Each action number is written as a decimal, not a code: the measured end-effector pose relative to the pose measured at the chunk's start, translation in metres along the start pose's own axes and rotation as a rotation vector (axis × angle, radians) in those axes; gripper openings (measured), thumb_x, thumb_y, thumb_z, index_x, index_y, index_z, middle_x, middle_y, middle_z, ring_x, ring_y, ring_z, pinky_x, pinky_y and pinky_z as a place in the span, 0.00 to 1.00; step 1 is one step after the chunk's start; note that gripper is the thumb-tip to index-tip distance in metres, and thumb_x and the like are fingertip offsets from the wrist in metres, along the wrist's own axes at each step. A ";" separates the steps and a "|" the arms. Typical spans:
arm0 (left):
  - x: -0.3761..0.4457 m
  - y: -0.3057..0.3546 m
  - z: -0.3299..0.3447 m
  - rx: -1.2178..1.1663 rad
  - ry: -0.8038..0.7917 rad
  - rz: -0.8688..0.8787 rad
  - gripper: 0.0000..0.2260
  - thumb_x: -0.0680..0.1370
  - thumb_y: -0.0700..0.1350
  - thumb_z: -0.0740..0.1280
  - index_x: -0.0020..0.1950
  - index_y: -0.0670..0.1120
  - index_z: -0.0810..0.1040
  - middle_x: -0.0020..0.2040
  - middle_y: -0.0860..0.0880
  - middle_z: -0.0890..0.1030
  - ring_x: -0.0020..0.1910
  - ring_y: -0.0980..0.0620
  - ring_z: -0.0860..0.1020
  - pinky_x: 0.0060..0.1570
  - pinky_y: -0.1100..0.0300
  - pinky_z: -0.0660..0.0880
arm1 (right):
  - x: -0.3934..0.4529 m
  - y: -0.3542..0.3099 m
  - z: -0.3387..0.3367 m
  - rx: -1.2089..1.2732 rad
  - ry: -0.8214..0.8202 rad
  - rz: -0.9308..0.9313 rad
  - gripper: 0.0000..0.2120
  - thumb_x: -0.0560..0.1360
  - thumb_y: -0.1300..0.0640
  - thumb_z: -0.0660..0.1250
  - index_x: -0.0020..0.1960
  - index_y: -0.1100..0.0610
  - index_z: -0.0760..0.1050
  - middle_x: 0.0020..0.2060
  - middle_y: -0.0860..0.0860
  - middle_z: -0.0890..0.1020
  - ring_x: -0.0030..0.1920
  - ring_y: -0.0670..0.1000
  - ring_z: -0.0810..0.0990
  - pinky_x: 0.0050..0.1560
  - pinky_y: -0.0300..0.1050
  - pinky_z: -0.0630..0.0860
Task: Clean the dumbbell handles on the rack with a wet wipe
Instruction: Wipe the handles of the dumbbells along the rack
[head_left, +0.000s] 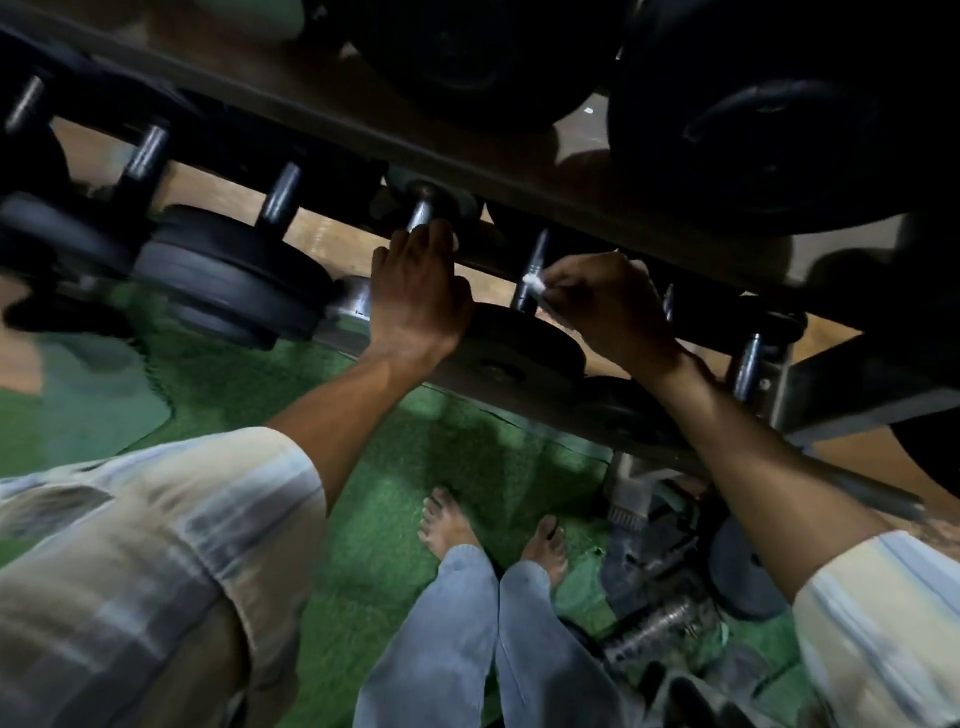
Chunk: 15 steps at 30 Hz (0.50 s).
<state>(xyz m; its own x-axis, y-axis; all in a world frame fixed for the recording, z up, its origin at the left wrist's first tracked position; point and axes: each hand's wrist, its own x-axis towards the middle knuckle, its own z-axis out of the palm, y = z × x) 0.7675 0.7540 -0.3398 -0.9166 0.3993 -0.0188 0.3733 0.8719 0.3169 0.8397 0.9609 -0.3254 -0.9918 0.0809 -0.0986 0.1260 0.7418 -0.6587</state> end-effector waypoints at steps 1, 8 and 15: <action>0.001 -0.007 0.001 0.002 0.003 -0.006 0.16 0.72 0.43 0.64 0.60 0.44 0.74 0.53 0.43 0.79 0.55 0.39 0.76 0.51 0.46 0.72 | 0.004 0.003 0.004 0.016 -0.062 -0.014 0.08 0.77 0.51 0.70 0.46 0.52 0.87 0.40 0.48 0.86 0.41 0.46 0.84 0.41 0.35 0.74; 0.013 -0.052 -0.002 0.077 -0.021 -0.111 0.16 0.74 0.45 0.66 0.60 0.43 0.73 0.56 0.40 0.79 0.58 0.37 0.75 0.54 0.44 0.72 | 0.017 0.015 0.000 -0.037 -0.466 -0.037 0.24 0.67 0.73 0.61 0.57 0.59 0.85 0.58 0.53 0.84 0.60 0.55 0.81 0.61 0.50 0.77; 0.026 -0.074 0.015 0.046 -0.071 -0.110 0.14 0.76 0.51 0.64 0.55 0.43 0.72 0.46 0.41 0.81 0.50 0.36 0.79 0.51 0.45 0.73 | 0.012 0.028 0.003 -0.200 -0.473 -0.124 0.23 0.72 0.63 0.70 0.66 0.51 0.80 0.52 0.48 0.77 0.49 0.53 0.75 0.41 0.37 0.71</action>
<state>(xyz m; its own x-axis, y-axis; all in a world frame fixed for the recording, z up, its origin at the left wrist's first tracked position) 0.7184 0.7036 -0.3777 -0.9406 0.3182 -0.1185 0.2789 0.9230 0.2650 0.8314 0.9804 -0.3475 -0.8759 -0.2906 -0.3852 -0.0439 0.8430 -0.5361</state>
